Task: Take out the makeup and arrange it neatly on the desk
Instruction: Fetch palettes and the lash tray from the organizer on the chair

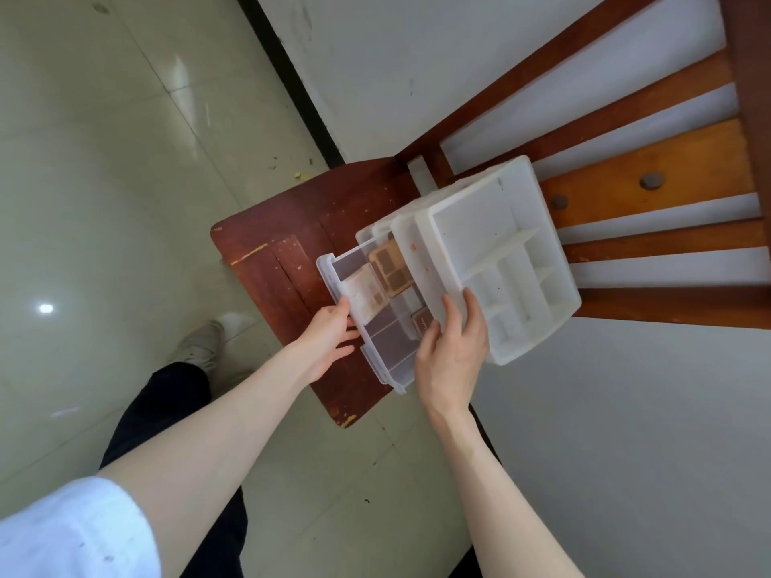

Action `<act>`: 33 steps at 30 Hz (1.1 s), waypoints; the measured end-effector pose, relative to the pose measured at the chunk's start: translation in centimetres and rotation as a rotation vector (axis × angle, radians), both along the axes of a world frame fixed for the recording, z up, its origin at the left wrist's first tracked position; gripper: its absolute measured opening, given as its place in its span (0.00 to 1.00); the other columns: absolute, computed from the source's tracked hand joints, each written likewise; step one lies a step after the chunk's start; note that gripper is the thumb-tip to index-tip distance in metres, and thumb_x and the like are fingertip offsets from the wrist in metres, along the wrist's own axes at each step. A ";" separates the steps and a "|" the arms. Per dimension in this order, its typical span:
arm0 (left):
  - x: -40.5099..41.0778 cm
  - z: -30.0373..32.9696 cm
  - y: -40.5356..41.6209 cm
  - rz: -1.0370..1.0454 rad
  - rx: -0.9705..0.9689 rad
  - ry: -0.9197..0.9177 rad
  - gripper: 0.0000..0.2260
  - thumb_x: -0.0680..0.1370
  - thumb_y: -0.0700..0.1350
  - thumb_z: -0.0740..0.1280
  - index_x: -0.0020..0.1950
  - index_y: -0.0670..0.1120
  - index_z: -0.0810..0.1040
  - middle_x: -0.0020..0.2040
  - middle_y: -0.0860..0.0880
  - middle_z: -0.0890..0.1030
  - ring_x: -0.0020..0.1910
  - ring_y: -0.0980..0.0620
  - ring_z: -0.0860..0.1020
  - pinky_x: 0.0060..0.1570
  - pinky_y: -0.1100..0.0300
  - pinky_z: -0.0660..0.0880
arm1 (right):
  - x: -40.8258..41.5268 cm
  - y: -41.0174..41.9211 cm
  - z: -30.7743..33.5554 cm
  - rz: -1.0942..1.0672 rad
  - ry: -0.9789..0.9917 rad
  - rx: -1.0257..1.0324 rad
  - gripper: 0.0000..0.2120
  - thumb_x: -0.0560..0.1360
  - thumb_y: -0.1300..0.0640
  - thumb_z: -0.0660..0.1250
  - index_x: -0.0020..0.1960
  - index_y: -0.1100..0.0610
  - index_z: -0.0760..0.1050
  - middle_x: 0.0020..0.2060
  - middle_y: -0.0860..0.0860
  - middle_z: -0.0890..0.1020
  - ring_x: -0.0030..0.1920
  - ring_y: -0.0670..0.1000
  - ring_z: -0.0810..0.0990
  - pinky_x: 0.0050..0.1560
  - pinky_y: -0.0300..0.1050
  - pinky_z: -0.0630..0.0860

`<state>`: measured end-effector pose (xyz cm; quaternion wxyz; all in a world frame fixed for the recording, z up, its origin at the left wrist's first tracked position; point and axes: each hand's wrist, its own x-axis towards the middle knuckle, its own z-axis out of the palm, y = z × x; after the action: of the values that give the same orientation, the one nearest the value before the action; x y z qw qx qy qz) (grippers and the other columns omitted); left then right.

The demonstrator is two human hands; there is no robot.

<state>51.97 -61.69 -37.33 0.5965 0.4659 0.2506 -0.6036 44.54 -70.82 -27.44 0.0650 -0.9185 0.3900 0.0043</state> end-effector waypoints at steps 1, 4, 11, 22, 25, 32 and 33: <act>0.0 0.1 0.1 -0.037 0.035 -0.049 0.19 0.82 0.52 0.54 0.69 0.44 0.65 0.63 0.44 0.74 0.62 0.46 0.73 0.58 0.52 0.71 | -0.1 0.1 -0.2 -0.004 0.006 0.005 0.19 0.77 0.64 0.59 0.67 0.61 0.69 0.71 0.59 0.65 0.71 0.59 0.64 0.70 0.58 0.62; 0.0 0.1 0.2 -0.115 0.198 -0.248 0.14 0.80 0.53 0.58 0.61 0.47 0.69 0.58 0.47 0.75 0.59 0.48 0.74 0.60 0.51 0.72 | -0.2 -0.2 -0.2 0.054 -0.001 -0.008 0.19 0.77 0.67 0.59 0.68 0.62 0.69 0.72 0.60 0.64 0.72 0.61 0.62 0.74 0.54 0.55; -0.2 0.4 0.2 -0.137 0.230 -0.283 0.06 0.79 0.48 0.59 0.55 0.50 0.69 0.60 0.47 0.75 0.59 0.48 0.74 0.62 0.48 0.72 | -0.2 0.6 -2.0 -0.397 0.020 0.616 0.15 0.80 0.60 0.56 0.65 0.60 0.70 0.61 0.54 0.77 0.60 0.51 0.76 0.60 0.39 0.69; 0.4 0.5 1.6 -0.246 0.080 -0.304 0.14 0.80 0.47 0.58 0.64 0.47 0.71 0.63 0.48 0.75 0.63 0.49 0.72 0.65 0.49 0.68 | 5.3 -0.7 -5.8 -1.126 -0.082 1.142 0.03 0.76 0.58 0.67 0.48 0.57 0.77 0.30 0.49 0.82 0.27 0.43 0.72 0.30 0.33 0.67; 0.8 0.6 1.8 -0.221 0.163 -0.366 0.08 0.78 0.55 0.61 0.52 0.52 0.73 0.56 0.49 0.78 0.57 0.49 0.76 0.60 0.49 0.73 | 4.9 -0.7 -5.4 -1.163 -0.114 1.141 0.02 0.76 0.59 0.67 0.47 0.57 0.75 0.30 0.49 0.78 0.29 0.44 0.70 0.29 0.34 0.66; 2.1 2.5 1.0 -0.143 0.205 -0.485 0.14 0.75 0.50 0.67 0.58 0.45 0.76 0.53 0.49 0.79 0.49 0.51 0.77 0.45 0.59 0.74 | 2.0 1.3 -3.1 -0.898 -0.174 1.180 0.05 0.77 0.59 0.64 0.46 0.59 0.76 0.31 0.49 0.74 0.30 0.45 0.68 0.30 0.35 0.65; 2.3 2.6 1.0 -0.140 0.228 -0.514 0.13 0.76 0.48 0.66 0.58 0.45 0.76 0.52 0.50 0.78 0.49 0.51 0.76 0.42 0.61 0.71 | 2.0 1.6 -3.1 -0.836 -0.177 1.133 0.07 0.78 0.58 0.62 0.48 0.59 0.78 0.33 0.49 0.77 0.32 0.45 0.70 0.32 0.35 0.67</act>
<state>54.31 -60.66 -34.76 0.5413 0.6837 0.1248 -0.4733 46.57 -69.25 -30.58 0.5604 -0.5135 0.6410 0.1067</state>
